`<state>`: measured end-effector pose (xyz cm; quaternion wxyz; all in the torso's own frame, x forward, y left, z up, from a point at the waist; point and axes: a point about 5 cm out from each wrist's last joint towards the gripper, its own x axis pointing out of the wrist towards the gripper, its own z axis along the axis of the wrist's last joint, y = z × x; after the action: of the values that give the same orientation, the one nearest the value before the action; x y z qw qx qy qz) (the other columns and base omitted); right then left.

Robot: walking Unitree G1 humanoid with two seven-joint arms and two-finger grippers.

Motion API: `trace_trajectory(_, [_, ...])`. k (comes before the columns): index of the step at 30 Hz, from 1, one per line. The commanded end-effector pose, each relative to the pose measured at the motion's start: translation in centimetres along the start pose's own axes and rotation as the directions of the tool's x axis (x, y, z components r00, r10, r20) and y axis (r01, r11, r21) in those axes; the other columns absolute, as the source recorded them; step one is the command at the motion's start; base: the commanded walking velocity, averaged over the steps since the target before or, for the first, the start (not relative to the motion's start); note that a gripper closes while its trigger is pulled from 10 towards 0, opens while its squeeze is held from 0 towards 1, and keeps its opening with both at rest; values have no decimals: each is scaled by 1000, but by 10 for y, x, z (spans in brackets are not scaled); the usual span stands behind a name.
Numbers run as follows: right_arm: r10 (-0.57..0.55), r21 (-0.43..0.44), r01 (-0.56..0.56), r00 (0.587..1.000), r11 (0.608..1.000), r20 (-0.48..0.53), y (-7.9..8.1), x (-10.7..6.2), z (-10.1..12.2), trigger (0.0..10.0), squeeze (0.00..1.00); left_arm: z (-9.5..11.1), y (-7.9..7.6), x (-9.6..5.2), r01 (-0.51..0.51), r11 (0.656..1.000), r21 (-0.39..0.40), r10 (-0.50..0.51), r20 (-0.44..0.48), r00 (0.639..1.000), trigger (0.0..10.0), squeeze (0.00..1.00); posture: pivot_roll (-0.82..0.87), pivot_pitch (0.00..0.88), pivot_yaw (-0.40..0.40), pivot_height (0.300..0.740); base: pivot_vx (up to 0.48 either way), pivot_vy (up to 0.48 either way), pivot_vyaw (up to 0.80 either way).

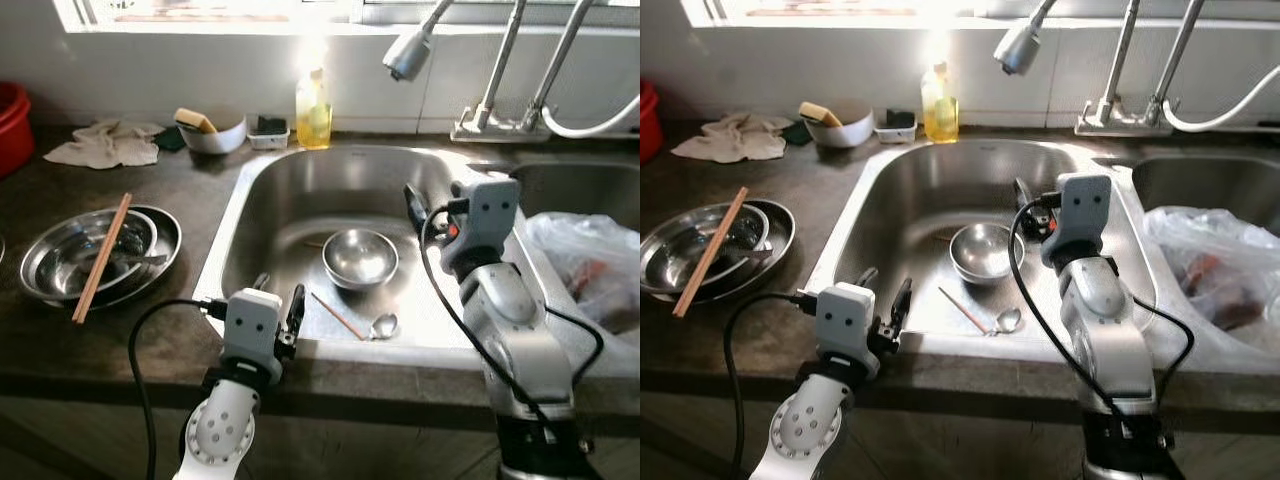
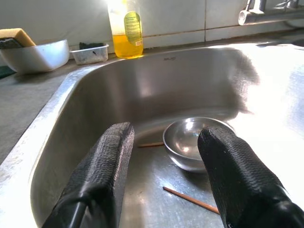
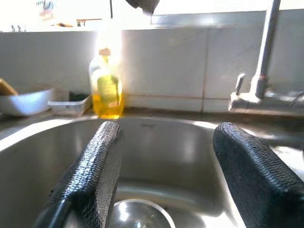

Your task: Kitchen organization

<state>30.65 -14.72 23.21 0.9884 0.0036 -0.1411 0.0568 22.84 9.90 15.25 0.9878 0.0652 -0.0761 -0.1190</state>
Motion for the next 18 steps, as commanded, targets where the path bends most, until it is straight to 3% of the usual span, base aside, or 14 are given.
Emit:
trace_trajectory(1, [-9, -13, 9, 998, 1000, 64, 2, -6, 10, 10000, 0, -5, -3, -1, 19, 1000, -13, -20, -25, 1000, 10000, 0, 79, 73, -10, 740, 0, 0, 0])
trace_trajectory(10, [31, -50, -29, 998, 998, 46, 12, -34, 5, 10000, 0, -1, -1, 0, 16, 1000, -6, -16, -9, 1000, 10000, 0, 77, 67, -9, 740, 0, 0, 0])
trace_trajectory(18, [31, -56, -30, 999, 998, 18, 10, -50, 1, 10000, 0, -1, 2, -2, 5, 1000, -11, -5, -5, 1000, 10000, 0, 65, 63, -10, 740, 0, 0, 0])
